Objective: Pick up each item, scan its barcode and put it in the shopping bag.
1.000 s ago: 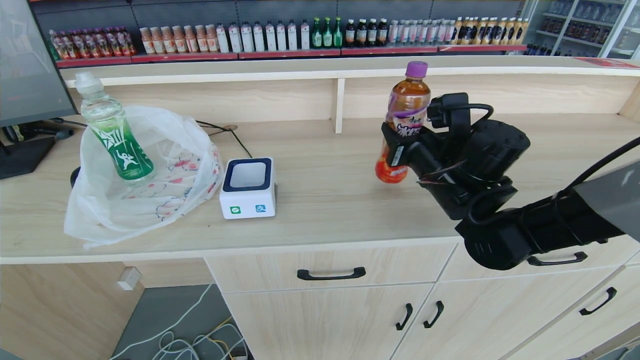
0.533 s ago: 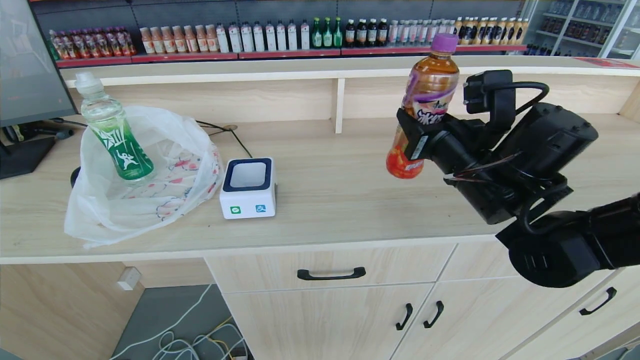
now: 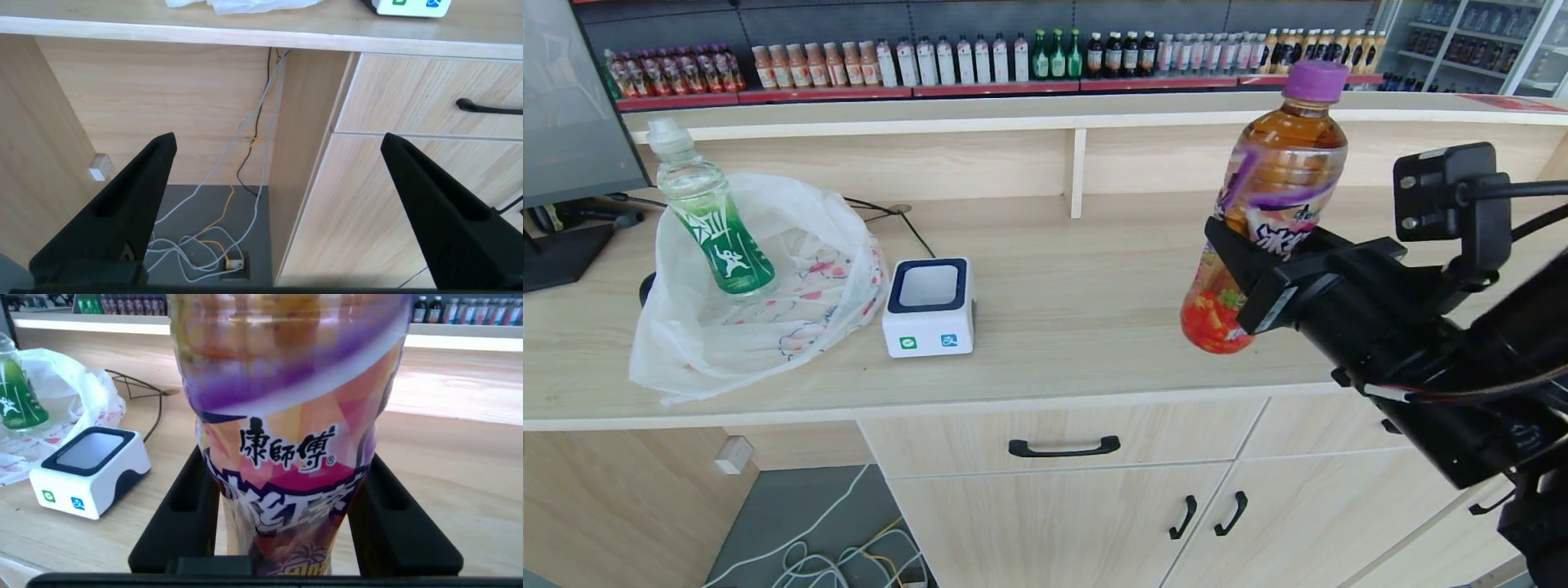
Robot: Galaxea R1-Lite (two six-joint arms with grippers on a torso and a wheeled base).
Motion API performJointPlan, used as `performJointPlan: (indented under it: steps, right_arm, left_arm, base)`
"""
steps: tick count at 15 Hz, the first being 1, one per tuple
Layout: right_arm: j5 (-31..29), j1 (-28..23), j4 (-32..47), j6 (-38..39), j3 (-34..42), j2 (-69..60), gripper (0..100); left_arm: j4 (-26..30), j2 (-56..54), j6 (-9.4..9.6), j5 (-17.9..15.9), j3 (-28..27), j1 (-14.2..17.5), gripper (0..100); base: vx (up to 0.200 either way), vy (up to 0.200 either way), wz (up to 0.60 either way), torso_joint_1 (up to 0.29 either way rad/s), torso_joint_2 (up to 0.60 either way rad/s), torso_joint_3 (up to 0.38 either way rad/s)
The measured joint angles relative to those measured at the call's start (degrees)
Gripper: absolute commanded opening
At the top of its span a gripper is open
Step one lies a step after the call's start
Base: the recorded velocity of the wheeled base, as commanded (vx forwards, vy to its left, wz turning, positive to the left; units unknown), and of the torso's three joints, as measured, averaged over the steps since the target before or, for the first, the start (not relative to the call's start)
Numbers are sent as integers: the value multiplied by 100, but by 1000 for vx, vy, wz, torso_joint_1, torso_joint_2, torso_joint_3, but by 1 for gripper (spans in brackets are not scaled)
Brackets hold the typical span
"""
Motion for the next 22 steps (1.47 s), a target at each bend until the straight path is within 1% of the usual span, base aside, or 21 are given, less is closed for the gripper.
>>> performJointPlan:
  steps: [8,10,12,13,16,20,22]
  right_arm:
    - [-7,74,-1270,-207,1697,-439,0]
    - [-9,93,-1330,-372,1965,-535,0]
    - [-2,179,-1330,-703,2235,-649,0]
    - [-9,245,-1330,-998,2309,-703,0]
    - [-5,674,-1343,-1768,2393,-825,0]
    - [4,1264,-1343,-3027,2175,-789,0]
    - [11,1687,-1339,-3772,2114,-740,0]
  left_arm:
    - [0,0,0,0,0,0,100]
    - [0,0,-2,0,0,0,100]
    - [0,0,0,0,0,0,100]
    - [0,0,-2,0,0,0,100]
    - [0,0,-2,0,0,0,100]
    - [2,0,0,2,0,0,100]
    - [0,0,0,0,0,0,100]
  base:
    - [0,0,0,0,0,0]
    - [0,0,0,0,0,0]
    - [0,0,0,0,0,0]
    - [0,0,0,0,0,0]
    - [0,0,0,0,0,0]
    - [0,0,0,0,0,0]
    - [0,0,0,0,0,0]
